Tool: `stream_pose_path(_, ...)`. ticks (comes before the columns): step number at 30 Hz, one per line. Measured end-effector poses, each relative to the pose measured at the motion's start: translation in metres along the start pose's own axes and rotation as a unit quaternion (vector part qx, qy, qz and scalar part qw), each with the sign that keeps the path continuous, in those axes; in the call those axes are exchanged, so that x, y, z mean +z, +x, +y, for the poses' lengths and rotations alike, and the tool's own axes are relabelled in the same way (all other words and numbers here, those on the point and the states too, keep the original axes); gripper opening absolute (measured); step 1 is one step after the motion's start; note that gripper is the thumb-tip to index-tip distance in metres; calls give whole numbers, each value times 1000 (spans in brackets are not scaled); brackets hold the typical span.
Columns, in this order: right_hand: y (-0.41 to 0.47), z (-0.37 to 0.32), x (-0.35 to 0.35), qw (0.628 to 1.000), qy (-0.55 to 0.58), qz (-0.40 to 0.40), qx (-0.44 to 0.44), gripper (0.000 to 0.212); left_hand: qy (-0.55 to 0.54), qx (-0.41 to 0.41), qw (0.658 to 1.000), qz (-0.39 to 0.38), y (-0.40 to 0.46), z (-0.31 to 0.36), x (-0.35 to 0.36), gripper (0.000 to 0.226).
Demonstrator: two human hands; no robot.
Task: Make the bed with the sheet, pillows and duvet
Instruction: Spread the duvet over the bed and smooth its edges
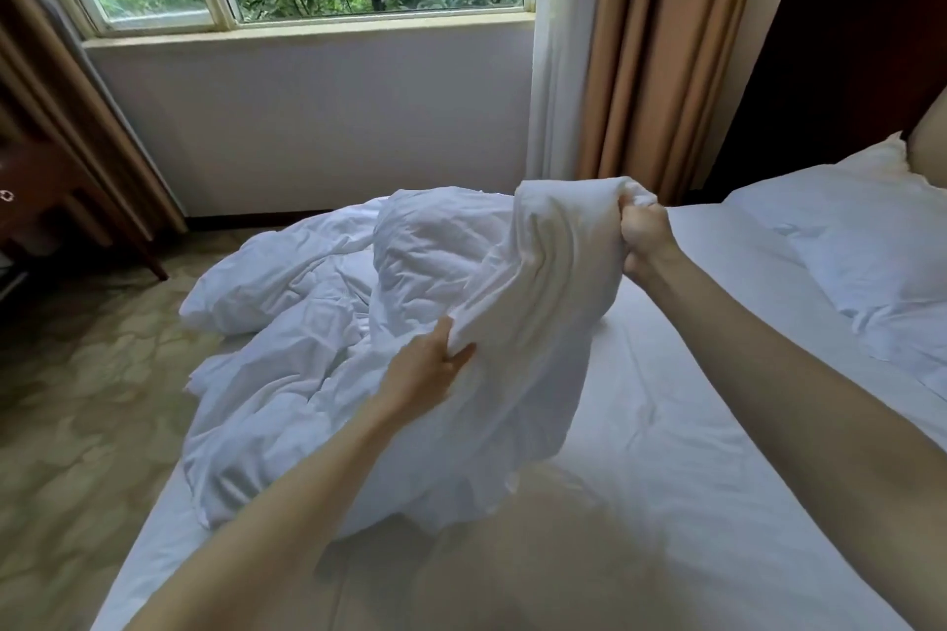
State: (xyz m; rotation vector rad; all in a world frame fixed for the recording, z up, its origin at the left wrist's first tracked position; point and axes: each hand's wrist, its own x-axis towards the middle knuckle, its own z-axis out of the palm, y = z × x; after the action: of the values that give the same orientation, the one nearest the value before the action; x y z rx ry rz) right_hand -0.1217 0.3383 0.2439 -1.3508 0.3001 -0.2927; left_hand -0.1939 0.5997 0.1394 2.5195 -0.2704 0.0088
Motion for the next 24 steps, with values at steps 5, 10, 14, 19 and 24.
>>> stream_pose_path(5, -14, 9, 9, 996, 42, -67, 38, 20, -233, -25, 968, 90, 16, 20, -31, 27)
stream_pose_path(10, -59, 47, 23, 986, -13, -110, 125, 65, -358, -62, 920, 146, 55, 55, -98, 15)
stream_pose_path(14, -90, 55, 44, 989, -47, -122, 62, 34, -351, -105, 920, 138, 86, 76, -124, 11)
stream_pose_path(19, -102, 17, 45, 962, 129, -226, 78, 34, -287, -113, 946, 100, 100, 47, -113, 31)
stream_pose_path(24, -101, 38, 49, 972, -104, -201, 63, 21, -298, -18, 952, 65, 48, 50, -83, 28)
